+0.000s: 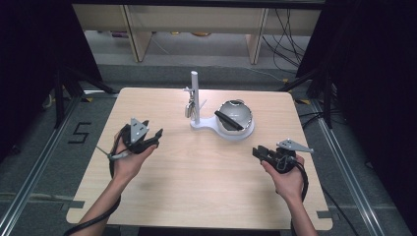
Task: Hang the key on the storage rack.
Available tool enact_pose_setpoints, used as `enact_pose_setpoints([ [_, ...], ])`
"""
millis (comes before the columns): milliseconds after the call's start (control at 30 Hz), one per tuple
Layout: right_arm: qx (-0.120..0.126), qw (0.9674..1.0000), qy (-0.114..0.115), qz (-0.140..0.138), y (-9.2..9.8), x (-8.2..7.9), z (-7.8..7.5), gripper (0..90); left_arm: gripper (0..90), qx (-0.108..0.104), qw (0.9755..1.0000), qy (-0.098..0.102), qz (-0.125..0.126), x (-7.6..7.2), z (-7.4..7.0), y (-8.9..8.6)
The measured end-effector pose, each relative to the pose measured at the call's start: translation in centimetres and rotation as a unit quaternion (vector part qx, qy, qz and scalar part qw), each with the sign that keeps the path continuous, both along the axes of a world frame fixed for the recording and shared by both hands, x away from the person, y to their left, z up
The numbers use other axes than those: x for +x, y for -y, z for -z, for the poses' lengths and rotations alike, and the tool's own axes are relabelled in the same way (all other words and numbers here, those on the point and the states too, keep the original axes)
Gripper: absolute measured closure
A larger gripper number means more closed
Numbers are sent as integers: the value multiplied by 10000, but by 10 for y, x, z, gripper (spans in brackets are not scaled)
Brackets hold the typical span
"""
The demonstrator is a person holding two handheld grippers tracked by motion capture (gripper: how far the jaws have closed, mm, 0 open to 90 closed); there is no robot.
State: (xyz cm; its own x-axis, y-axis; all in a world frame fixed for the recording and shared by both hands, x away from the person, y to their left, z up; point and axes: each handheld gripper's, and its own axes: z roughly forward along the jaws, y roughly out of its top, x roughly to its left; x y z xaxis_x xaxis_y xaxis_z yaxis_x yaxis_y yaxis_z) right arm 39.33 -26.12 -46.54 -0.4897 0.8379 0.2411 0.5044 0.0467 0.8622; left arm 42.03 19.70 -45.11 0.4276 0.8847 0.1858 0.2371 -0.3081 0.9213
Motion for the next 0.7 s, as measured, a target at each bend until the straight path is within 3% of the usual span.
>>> enact_pose_setpoints([
  [33,138,9997,-169,77,-2,-2,0,673,392,-60,10000,-26,-16,-3,6,-4],
  [133,-144,9999,29,-13,1,1,6,652,386,-169,9997,-144,-136,-18,27,-15],
  [167,-32,9997,-230,47,-2,-2,6,646,386,-210,9995,-163,-141,-21,35,-16],
  [300,-272,9995,-107,-70,0,2,15,637,382,-364,9991,-164,-117,-32,57,-17],
  [333,-80,9995,-299,-9,-3,-1,16,633,382,-433,9989,-138,-134,-34,61,-17],
  [367,-143,9993,-342,-18,-3,-1,16,630,381,-478,9987,-114,-126,-36,64,-17],
  [400,-247,9996,-145,-67,-2,1,18,627,380,-456,9988,-147,-133,-38,66,-17],
  [433,-232,9994,-253,-29,-3,0,18,623,377,-498,9986,-123,-150,-39,67,-17],
  [467,-287,9994,-160,-128,-1,2,19,620,375,-510,9986,-77,-120,-39,67,-17],
  [600,-390,9992,-114,-44,-1,2,20,595,363,-601,9980,-38,-166,-43,68,-20],
  [700,-267,9995,-162,-101,0,2,21,588,350,-692,9974,-66,-187,-43,70,-20],
])
